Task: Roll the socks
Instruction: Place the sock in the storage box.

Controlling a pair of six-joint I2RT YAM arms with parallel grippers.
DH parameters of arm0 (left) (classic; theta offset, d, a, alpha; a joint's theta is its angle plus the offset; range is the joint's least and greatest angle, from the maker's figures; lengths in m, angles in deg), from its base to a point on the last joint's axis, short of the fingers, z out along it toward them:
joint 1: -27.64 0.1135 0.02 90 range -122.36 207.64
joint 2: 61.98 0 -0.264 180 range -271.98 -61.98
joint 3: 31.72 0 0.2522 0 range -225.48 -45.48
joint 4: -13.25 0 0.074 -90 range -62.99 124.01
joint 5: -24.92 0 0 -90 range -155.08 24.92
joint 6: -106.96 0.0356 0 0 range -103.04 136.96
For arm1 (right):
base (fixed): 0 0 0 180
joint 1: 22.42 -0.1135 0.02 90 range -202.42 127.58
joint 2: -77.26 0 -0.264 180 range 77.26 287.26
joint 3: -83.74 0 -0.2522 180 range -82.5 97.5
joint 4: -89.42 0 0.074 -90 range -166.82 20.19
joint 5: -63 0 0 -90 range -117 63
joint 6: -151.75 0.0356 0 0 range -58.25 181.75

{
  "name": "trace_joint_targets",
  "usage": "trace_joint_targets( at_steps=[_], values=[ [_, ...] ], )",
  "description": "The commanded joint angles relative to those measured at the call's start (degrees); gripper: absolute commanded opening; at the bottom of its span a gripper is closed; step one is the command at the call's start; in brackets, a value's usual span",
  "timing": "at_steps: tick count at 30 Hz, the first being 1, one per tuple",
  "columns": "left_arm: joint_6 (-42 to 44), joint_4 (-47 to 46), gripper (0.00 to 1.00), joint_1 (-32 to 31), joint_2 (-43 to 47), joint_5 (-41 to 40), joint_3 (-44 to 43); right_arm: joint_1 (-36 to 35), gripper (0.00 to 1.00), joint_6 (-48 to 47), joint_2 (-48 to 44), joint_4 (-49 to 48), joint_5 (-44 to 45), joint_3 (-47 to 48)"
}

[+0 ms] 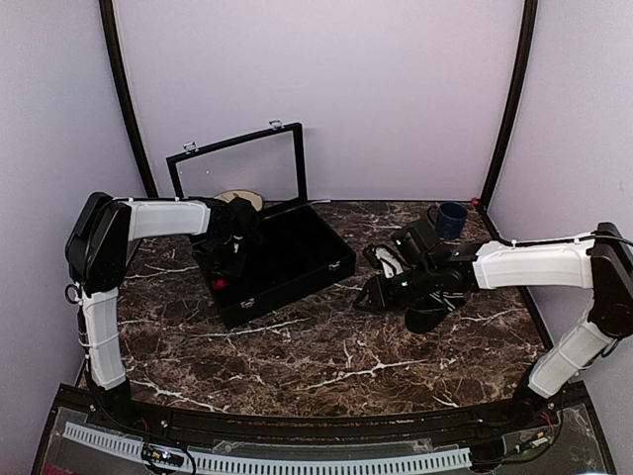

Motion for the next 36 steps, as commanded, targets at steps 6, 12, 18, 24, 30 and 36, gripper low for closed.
trace_joint_targets(
  at_steps=[6, 12, 18, 24, 30, 36],
  values=[
    [-1.42, 1.6, 0.41, -1.19, -0.54, 5.27, -0.9, 0.46, 0.36, -0.78, 1.19, -1.02, -0.22, 2.57],
    [-2.6, 2.04, 0.41, -1.24, 1.85, 5.14, -1.84, 0.46, 0.36, -1.57, 2.12, -0.87, -0.46, 3.36],
    [-2.72, 2.11, 0.42, -1.24, 4.0, 5.01, -1.85, 0.54, 0.36, -1.86, 2.76, -1.0, -0.62, 4.09],
    [-2.72, 2.97, 0.46, -1.2, 5.45, 3.59, -1.22, 0.5, 0.36, -2.03, 2.7, -0.9, -0.73, 4.27],
    [-3.54, 3.44, 0.49, -1.2, 6.63, 2.58, -1.14, 0.52, 0.36, -2.3, 2.65, -0.83, -0.82, 4.4],
    [-4.41, 4.47, 0.51, -1.23, 7.57, 0.66, -1.52, 0.47, 0.36, -2.48, 2.65, -0.81, -0.91, 4.47]
  ],
)
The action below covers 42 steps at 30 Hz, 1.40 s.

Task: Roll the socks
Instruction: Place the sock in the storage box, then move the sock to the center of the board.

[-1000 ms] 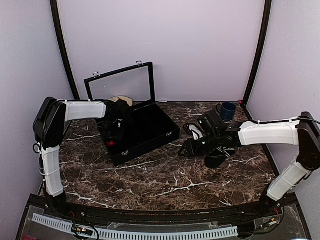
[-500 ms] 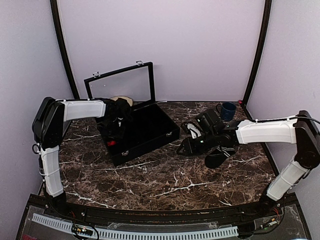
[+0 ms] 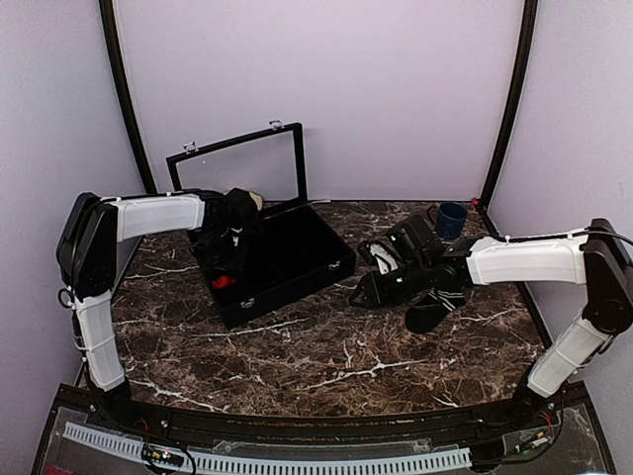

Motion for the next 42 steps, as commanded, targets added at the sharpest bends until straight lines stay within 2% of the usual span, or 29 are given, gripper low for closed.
trace_joint_targets(
  at_steps=[1, 8, 11, 16, 18, 19, 20, 21, 24, 27, 30, 31, 32, 34, 35, 36, 40, 41, 42],
  values=[
    [-1.26, 2.02, 0.51, -0.37, 4.22, -2.11, -0.41, 0.46, 0.36, -0.9, 0.23, -0.86, -0.51, 1.76],
    [-1.66, 1.01, 0.52, -1.19, 8.56, -5.3, -1.28, 0.45, 0.36, -1.61, 0.38, -0.54, 2.46, 1.9],
    [0.97, -2.39, 0.52, -3.84, 11.21, -8.08, -1.29, 0.5, 0.36, -3.16, -0.35, 0.41, 5.77, 2.28],
    [12.2, -15.23, 0.52, -11.93, 16.71, -11.76, 2.84, 0.33, 0.36, -7.49, -1.13, 3.99, 14.53, 4.01],
    [15.46, -21.02, 0.53, -14.3, 20.52, -10.63, 5.54, 0.11, 0.36, -9.04, -1.33, 5.62, 19.82, 5.27],
    [16.33, -24.17, 0.61, -14.65, 22.56, -8.78, 7.27, -0.04, 0.35, -9.85, -1.61, 6.26, 22.96, 5.84],
    [17.4, -27.69, 0.92, -14.73, 24.81, -5.73, 9.37, -0.19, 0.34, -10.68, -2.03, 6.68, 26.09, 6.41],
    [18.15, -31.36, 0.98, -14.74, 27.46, -2.95, 11.96, -0.26, 0.33, -11.34, -2.65, 6.61, 29.11, 6.72],
    [18.31, -43.38, 0.99, -14.74, 35.95, 5.52, 21.23, -0.19, 0.25, -11.3, -5.17, 4.54, 36.64, 5.7],
    [16.16, -54.19, 0.99, -14.48, 43.14, 7.64, 30.54, -0.1, 0.2, -8.62, -7.27, 3.27, 41.51, 4.72],
    [14.8, -53.48, 0.99, -13.27, 44.5, 12.51, 32.29, 0.65, 0.2, -4.48, -7.33, 5.5, 42.77, 4.67],
    [15.19, -51.62, 0.99, -13.25, 43.72, 13.48, 31.16, 0.81, 0.21, -4.06, -7.1, 6.35, 42.4, 4.64],
    [15.68, -49.65, 0.99, -13.24, 43.01, 14.22, 30.15, 0.91, 0.26, -3.85, -6.89, 7.03, 42.15, 4.39],
    [15.86, -47.92, 0.99, -13.39, 42.23, 14.83, 29.51, 0.98, 0.58, -3.5, -6.47, 9.24, 41.42, 4.12],
    [15.75, -47.51, 0.99, -13.54, 42.23, 14.13, 29.42, 1.04, 0.69, -3.13, -6.23, 10.9, 41.35, 4.21],
    [15.72, -47.35, 0.99, -13.71, 42.27, 13.69, 29.52, 1.09, 0.72, -2.76, -6.04, 12.32, 41.57, 4.11],
    [15.95, -46.38, 0.93, -14.84, 42.42, 12.65, 29.53, 1.05, 0.68, -1.22, -4.65, 18.58, 40.63, 3.16],
    [16.05, -46.13, 0.92, -15.21, 42.42, 12.56, 29.55, 1.09, 0.65, -0.6, -3.99, 19.73, 39.65, 2.85],
    [16.39, -45.96, 0.91, -15.68, 42.42, 12.56, 29.66, 1.08, 0.57, 0.08, -3.0, 20.52, 38.23, 2.19]
  ],
)
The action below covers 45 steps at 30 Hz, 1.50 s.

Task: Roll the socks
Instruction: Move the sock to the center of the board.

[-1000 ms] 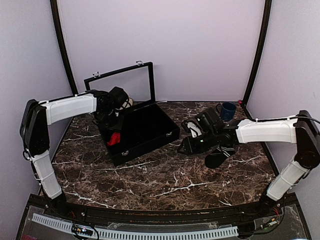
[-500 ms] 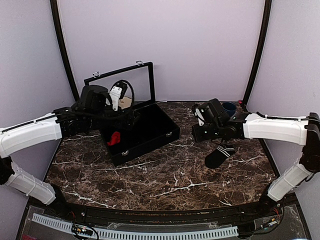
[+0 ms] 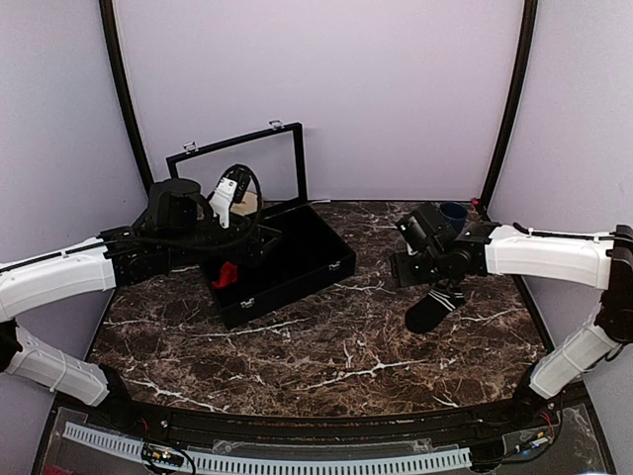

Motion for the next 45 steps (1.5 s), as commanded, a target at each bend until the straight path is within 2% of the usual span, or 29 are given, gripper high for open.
trace_joint_targets(
  at_steps=[1, 5, 13, 23, 29, 34, 45],
  values=[
    [1.2, 0.95, 0.91, -1.87, 0.78, 0.09, -0.76, 0.42, 0.5, 3.44, 3.41, 6.9, -3.1, -2.3],
    [2.24, 1.32, 0.9, -4.31, 0.4, -0.99, -0.79, 0.41, 0.35, 5.26, 7.99, 7.4, -6.86, -3.21],
    [3.63, 1.59, 0.9, -6.76, -0.1, -2.2, -0.7, 0.68, 0.36, 5.52, 14.24, 8.36, -9.3, -1.59],
    [4.41, 2.3, 0.89, -7.06, -0.71, -3.26, -1.45, 0.78, 0.34, 6.48, 14.35, 7.93, -12.18, -2.18],
    [4.51, 2.12, 0.89, -7.14, -1.3, -3.66, -1.32, 0.69, 0.21, 6.12, 15.67, 7.41, -15.49, -3.05],
    [4.42, 2.19, 0.89, -7.14, -1.5, -4.0, -1.26, -0.1, 0.17, 6.33, 15.43, 5.55, -19.98, -4.57],
    [3.9, 3.93, 0.89, -7.43, -1.3, -2.88, -0.9, -10.71, 0.15, 5.93, 22.82, 2.47, -29.65, 2.6]
  ],
)
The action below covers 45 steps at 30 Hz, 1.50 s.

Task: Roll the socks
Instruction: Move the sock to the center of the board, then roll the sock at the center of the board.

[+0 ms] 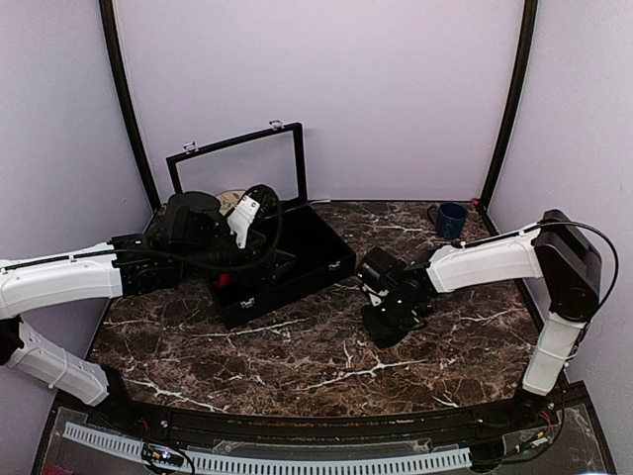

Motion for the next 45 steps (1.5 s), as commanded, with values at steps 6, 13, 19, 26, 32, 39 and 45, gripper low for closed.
trace_joint_targets(
  at_steps=[6, 13, 19, 26, 32, 39, 45],
  values=[
    [-0.85, 4.03, 0.89, -1.57, 3.17, -0.76, 1.56, -11.82, 0.16, -1.0, 12.15, -0.76, -10.9, 12.42],
    [-2.51, 6.37, 0.89, -2.49, 8.51, -2.32, 4.9, -16.94, 0.18, 0.26, 15.62, 0.66, -11.17, 19.23],
    [-2.94, 8.85, 0.89, -3.45, 11.13, -1.79, 6.59, -19.91, 0.31, 0.54, 13.73, 1.04, -6.34, 22.09],
    [-4.12, 8.47, 0.9, -4.42, 14.31, -1.62, 9.45, -21.5, 0.52, -0.46, 8.76, 1.31, 0.11, 21.1],
    [-5.12, 7.84, 0.9, -4.87, 15.28, -2.56, 10.82, -23.7, 0.54, -1.77, 5.04, 2.87, 4.17, 17.29],
    [-7.23, 9.73, 0.89, -5.56, 12.97, -4.67, 9.6, -25.57, 0.48, -5.33, 1.04, 0.67, 6.01, 10.4],
    [-11.79, 11.1, 0.89, -5.86, 12.68, -8.77, 7.81, -26.41, 0.43, -10.16, -2.13, -4.77, 6.81, 3.43]
  ],
)
